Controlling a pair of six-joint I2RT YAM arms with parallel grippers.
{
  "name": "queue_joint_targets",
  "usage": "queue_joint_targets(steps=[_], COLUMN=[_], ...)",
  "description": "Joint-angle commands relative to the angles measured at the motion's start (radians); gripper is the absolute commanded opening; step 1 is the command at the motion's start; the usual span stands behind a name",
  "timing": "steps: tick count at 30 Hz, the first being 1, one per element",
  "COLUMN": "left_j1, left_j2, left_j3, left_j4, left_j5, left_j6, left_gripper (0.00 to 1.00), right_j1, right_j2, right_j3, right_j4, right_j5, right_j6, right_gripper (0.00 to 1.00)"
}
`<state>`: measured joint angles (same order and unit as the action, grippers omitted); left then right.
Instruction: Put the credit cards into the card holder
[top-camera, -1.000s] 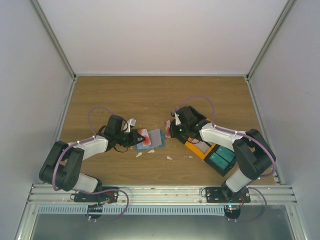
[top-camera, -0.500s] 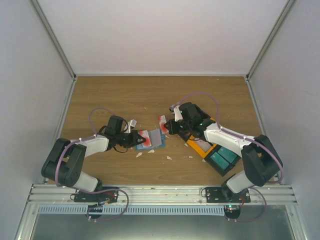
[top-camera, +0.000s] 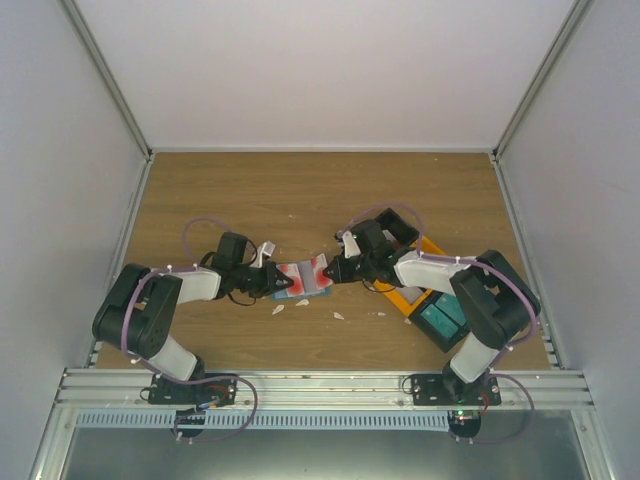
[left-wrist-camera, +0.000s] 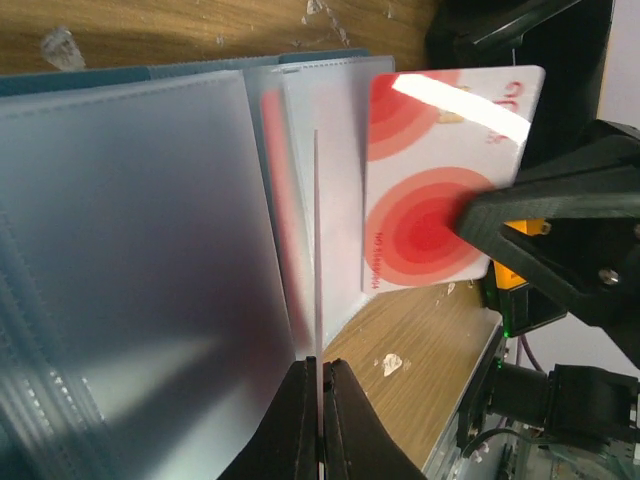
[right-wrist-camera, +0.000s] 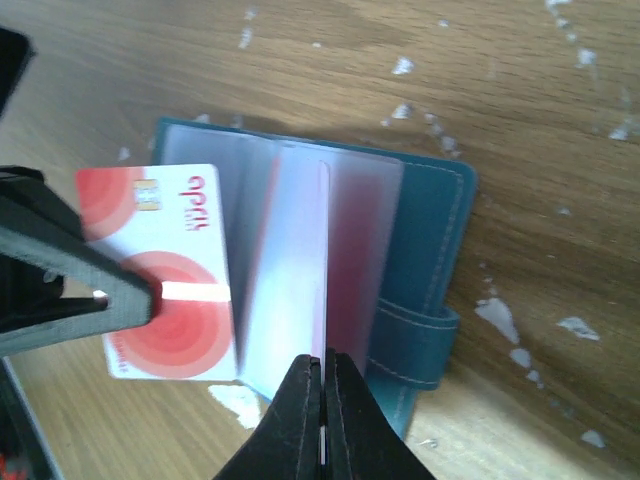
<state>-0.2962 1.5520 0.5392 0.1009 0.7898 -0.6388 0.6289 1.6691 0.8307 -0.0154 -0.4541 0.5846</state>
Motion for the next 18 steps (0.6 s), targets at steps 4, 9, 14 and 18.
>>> queue_joint_targets(steps=[4, 9, 14, 18], left_j1=[0.009, 0.009, 0.010, 0.010], left_j2=[0.043, 0.062, 0.112, 0.163], left_j3=[0.026, 0.038, 0.052, 0.060], left_j4=[0.070, 0.068, 0.085, 0.116], left_j5=[0.047, 0.043, 0.047, 0.063], left_j6=[-0.005, -0.004, -0.014, -0.033], left_gripper=[0.00, 0.00, 0.00, 0.00], right_j1=[-0.017, -0.020, -0.021, -0.021], right_j2=[0.044, 0.050, 0.057, 0.067], right_j3=[-0.031, -0.038, -0.039, -0.043], right_j4=[0.002, -0.012, -0.013, -0.010], right_j5=[0.119, 0.140, 0.143, 0.138], right_j6=[0.045, 0.049, 0.047, 0.048], right_gripper=[0.01, 0.01, 0.00, 0.01])
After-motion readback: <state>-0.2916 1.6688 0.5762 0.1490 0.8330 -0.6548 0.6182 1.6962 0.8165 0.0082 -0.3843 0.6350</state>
